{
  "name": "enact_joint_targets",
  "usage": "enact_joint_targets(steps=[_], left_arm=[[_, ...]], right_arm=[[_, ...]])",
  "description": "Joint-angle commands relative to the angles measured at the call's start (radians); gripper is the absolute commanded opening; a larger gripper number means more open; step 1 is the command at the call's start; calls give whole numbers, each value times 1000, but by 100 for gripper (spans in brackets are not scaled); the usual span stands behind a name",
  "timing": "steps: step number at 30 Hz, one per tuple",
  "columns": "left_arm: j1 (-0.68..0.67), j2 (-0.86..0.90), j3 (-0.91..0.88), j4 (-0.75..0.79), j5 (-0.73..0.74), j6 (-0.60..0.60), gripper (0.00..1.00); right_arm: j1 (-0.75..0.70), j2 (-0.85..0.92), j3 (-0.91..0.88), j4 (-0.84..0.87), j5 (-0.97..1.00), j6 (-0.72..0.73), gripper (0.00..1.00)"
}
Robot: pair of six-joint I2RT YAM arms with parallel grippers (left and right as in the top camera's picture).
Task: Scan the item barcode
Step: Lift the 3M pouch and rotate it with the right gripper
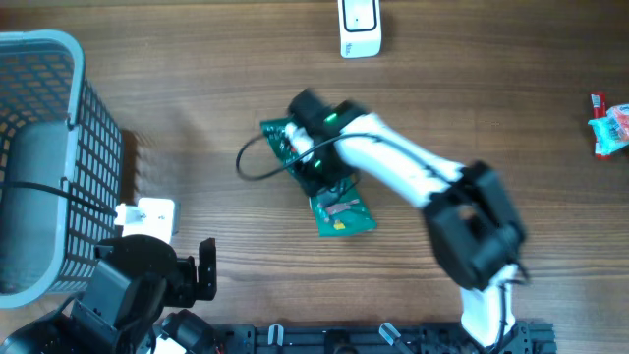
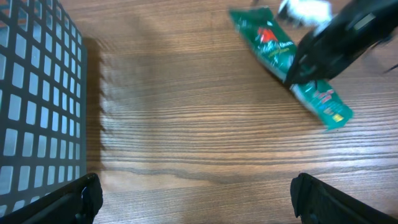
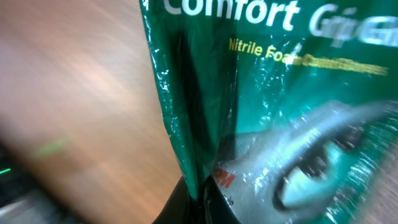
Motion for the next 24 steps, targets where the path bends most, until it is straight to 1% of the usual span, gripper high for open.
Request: enact_joint_targets(steps=[1,3,6,10,11,12,13,14,15,16,17,22,24], left_arm=[[3,-5,3,2,-9,-9,100],[3,-5,3,2,-9,-10,100],[3,-5,3,2,-9,-10,100],[3,-5,3,2,-9,-10,100],[3,-5,3,2,-9,-10,100],[3,-5,3,2,-9,-9,100],[3,-5,3,2,-9,-10,100],[3,-5,3,2,-9,-10,100],[3,-5,3,2,-9,-10,100],[3,-5,3,2,-9,-10,100],[3,-5,3,2,-9,-9,100],[3,-5,3,2,-9,-10,100],[3,-5,3,2,-9,-10,100]], right_arm=[[-121,-119,32,-71,-571,-177,4],[-179,-117,8,-119,-771,-299,5],[-218,-116,-62,-117,-862,-343,4],[-220,-113,-238,63,-1001,-304,4],[-220,-113,-272,105,-1011,-304,4],[-220,-113,-315,172,-996,-296,4],[-221,-113,-350,233,-939,-256,4],[-221,-113,-381,296,-815,-166,4],[-221,-113,-397,320,-685,-90,4],[-221,-113,-400,322,-598,-64,4],[-221,-113,-400,322,-551,-62,4],[-222,-115,-396,366,-527,-48,5],[-222,-115,-395,369,-478,-24,5]])
